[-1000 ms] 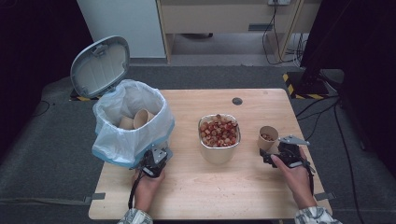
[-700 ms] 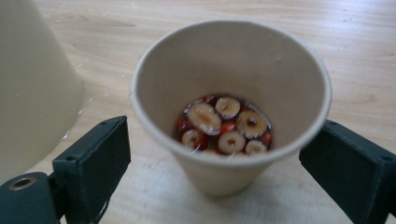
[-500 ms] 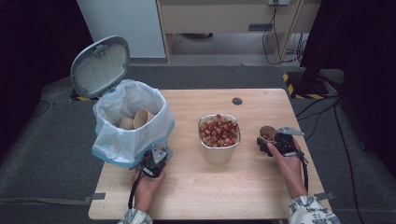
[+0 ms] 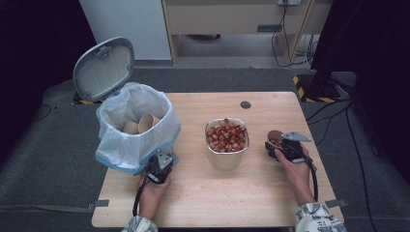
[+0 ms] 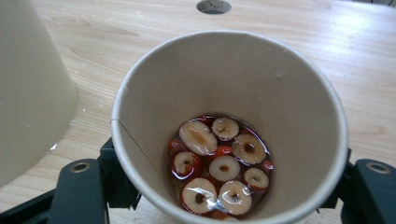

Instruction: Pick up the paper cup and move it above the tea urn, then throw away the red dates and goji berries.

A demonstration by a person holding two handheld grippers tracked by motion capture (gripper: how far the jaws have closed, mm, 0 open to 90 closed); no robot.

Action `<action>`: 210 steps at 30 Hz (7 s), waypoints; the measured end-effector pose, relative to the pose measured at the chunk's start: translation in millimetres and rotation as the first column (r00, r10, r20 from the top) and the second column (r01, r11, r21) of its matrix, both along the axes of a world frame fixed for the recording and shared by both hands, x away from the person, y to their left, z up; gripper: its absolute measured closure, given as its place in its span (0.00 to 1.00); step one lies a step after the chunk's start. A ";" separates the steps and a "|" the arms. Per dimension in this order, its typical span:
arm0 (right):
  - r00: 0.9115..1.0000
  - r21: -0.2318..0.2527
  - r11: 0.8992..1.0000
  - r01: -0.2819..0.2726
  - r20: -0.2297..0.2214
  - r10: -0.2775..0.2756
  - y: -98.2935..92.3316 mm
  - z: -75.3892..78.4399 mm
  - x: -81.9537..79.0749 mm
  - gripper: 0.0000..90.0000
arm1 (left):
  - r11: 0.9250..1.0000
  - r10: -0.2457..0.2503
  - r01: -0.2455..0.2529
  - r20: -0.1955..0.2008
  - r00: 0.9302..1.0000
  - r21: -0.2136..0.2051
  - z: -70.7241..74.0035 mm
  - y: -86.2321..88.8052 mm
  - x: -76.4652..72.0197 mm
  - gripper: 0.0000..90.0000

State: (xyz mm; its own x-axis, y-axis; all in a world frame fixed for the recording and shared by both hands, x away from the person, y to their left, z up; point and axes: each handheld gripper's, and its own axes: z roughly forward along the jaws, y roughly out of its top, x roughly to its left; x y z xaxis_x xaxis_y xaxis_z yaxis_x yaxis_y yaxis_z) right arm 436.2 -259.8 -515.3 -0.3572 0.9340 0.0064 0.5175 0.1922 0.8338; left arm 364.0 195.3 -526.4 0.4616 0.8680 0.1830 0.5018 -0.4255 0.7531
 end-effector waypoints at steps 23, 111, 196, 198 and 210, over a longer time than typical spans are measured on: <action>0.994 -0.044 0.995 -0.085 0.067 0.087 4.8 36.0 -1.8 0.35 | 1.000 0.002 -0.002 0.008 1.000 0.012 -0.3 -2.3 -0.4 0.99; 0.867 -0.330 0.871 -0.362 0.225 0.446 50.0 195.2 74.8 0.35 | 1.000 0.005 -0.005 0.015 1.000 0.016 -1.1 -3.2 -0.5 0.99; 0.716 -0.792 0.539 -0.285 0.198 0.669 121.7 240.8 32.7 0.34 | 0.999 0.008 -0.010 0.034 0.999 0.044 -2.3 -7.0 -2.5 0.99; 0.715 -0.798 0.534 -0.280 0.198 0.670 122.6 241.4 32.1 0.35 | 0.999 0.009 -0.010 0.034 0.999 0.043 -2.3 -7.0 -2.5 0.99; 0.698 -0.857 0.458 -0.238 0.177 0.694 130.2 244.4 27.5 0.34 | 0.999 0.009 -0.011 0.034 0.999 0.041 -2.3 -7.0 -2.5 0.99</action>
